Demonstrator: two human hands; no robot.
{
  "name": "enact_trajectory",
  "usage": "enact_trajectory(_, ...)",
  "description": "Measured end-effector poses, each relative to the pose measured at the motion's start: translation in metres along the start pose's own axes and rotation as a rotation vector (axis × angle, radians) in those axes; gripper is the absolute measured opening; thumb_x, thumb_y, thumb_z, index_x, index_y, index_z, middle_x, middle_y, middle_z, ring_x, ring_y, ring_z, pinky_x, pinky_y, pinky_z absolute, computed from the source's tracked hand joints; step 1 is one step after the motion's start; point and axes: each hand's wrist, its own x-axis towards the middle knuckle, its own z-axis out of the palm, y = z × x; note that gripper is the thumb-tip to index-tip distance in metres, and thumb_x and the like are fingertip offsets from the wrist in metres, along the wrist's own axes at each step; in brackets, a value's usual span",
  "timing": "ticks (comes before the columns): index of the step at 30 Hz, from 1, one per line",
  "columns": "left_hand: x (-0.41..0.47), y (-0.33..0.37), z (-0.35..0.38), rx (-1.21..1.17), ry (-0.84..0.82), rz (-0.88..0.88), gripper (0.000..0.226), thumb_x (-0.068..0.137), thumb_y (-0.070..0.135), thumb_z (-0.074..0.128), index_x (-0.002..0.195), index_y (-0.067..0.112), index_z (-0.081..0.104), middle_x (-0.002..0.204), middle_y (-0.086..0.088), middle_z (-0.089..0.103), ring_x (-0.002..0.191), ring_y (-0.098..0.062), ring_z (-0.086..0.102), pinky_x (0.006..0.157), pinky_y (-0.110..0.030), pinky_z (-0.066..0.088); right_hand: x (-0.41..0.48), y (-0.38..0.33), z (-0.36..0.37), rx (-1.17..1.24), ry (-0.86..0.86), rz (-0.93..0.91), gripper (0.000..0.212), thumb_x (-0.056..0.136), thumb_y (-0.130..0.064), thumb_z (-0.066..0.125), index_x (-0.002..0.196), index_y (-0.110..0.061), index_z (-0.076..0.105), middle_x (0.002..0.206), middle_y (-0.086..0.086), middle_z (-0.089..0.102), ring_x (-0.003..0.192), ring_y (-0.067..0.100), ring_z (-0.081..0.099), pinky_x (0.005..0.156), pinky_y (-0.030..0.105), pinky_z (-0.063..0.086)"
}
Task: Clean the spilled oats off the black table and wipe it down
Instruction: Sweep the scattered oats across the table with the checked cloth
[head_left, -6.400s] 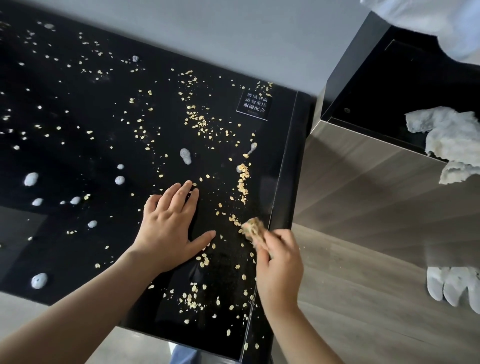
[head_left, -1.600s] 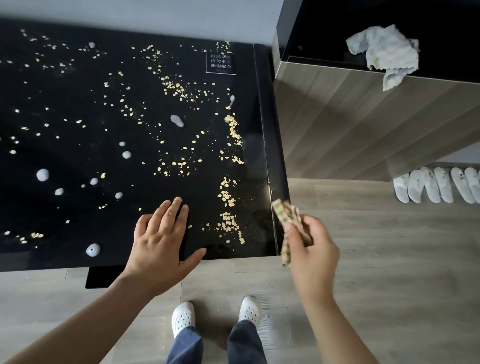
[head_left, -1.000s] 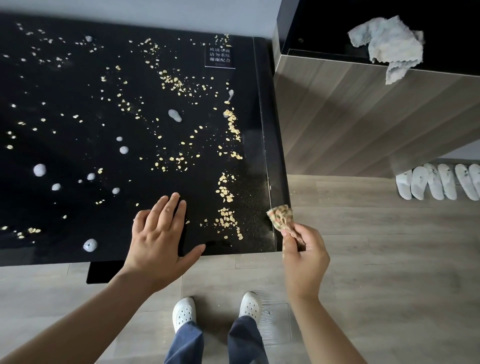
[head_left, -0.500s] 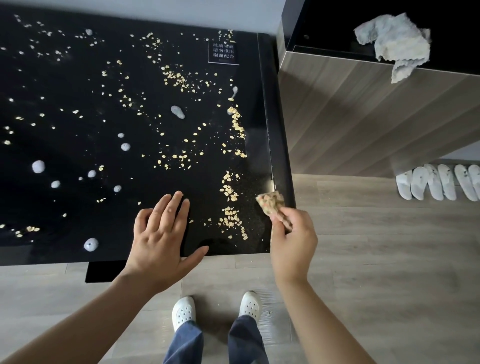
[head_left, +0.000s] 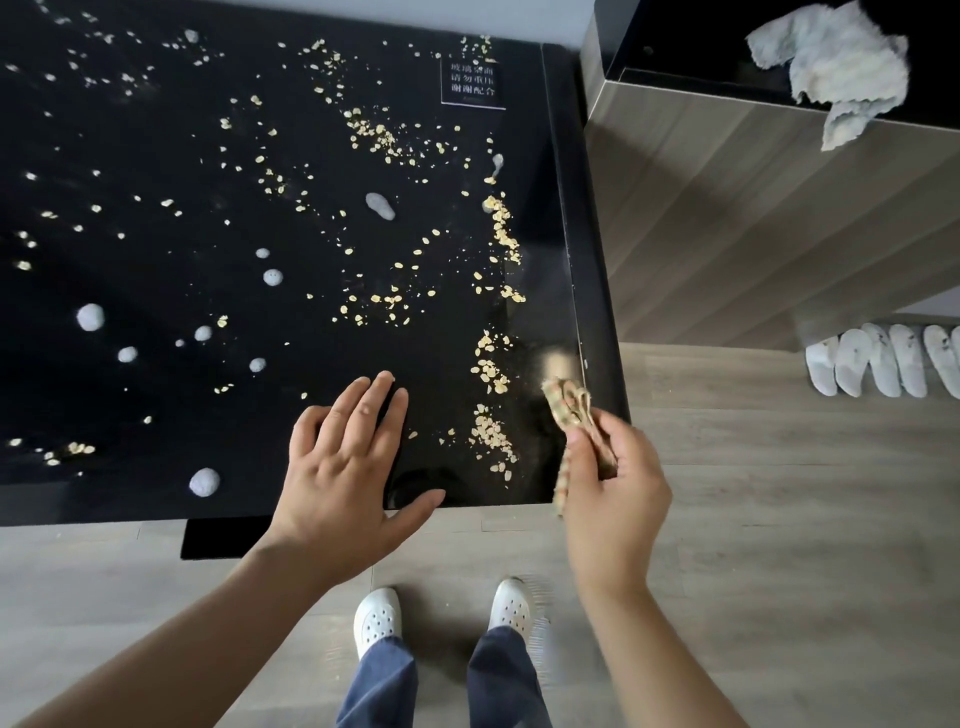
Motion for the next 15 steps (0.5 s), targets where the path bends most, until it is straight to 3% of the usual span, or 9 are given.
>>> enact_trajectory(4, 0.0, -0.001, 0.0, -0.033, 0.042, 0.01, 0.087, 0.076, 0.069, 0.047, 0.138, 0.007, 0.047, 0.15, -0.01, 0.036, 0.138, -0.029, 0.034, 0.105, -0.046, 0.026, -0.021, -0.001, 0.025, -0.066, -0.004, -0.063, 0.015, 0.082, -0.013, 0.067, 0.093, -0.002, 0.069, 0.088, 0.003, 0.067, 0.078, 0.016, 0.061, 0.073, 0.002, 0.037)
enact_trajectory(8, 0.002, -0.01, -0.002, -0.062, 0.051, 0.055, 0.085, 0.075, 0.068, 0.05, 0.137, 0.01, 0.049, 0.147, -0.008, 0.039, 0.135, -0.028, 0.038, 0.103, -0.048, 0.031, -0.036, -0.025, 0.047, 0.062, -0.076, -0.066, 0.015, 0.082, -0.012, 0.07, 0.096, -0.007, 0.071, 0.089, -0.002, 0.067, 0.079, 0.009, 0.063, 0.068, 0.01, 0.046)
enact_trajectory(12, 0.006, -0.023, -0.006, -0.075, 0.018, 0.099, 0.083, 0.074, 0.069, 0.049, 0.137, 0.015, 0.05, 0.145, -0.003, 0.041, 0.132, -0.025, 0.038, 0.1, -0.047, 0.035, -0.003, -0.029, 0.033, 0.104, -0.019, -0.079, 0.016, 0.083, -0.015, 0.07, 0.097, -0.008, 0.073, 0.087, -0.003, 0.066, 0.076, 0.005, 0.059, 0.068, 0.008, 0.043)
enact_trajectory(15, 0.008, -0.026, -0.008, -0.084, 0.017, 0.113, 0.081, 0.074, 0.069, 0.05, 0.136, 0.016, 0.051, 0.143, -0.002, 0.042, 0.13, -0.024, 0.039, 0.099, -0.045, 0.035, 0.038, -0.016, 0.02, 0.009, 0.01, -0.113, 0.018, 0.085, -0.016, 0.067, 0.1, -0.008, 0.072, 0.089, 0.0, 0.068, 0.078, 0.012, 0.061, 0.07, 0.022, 0.048)
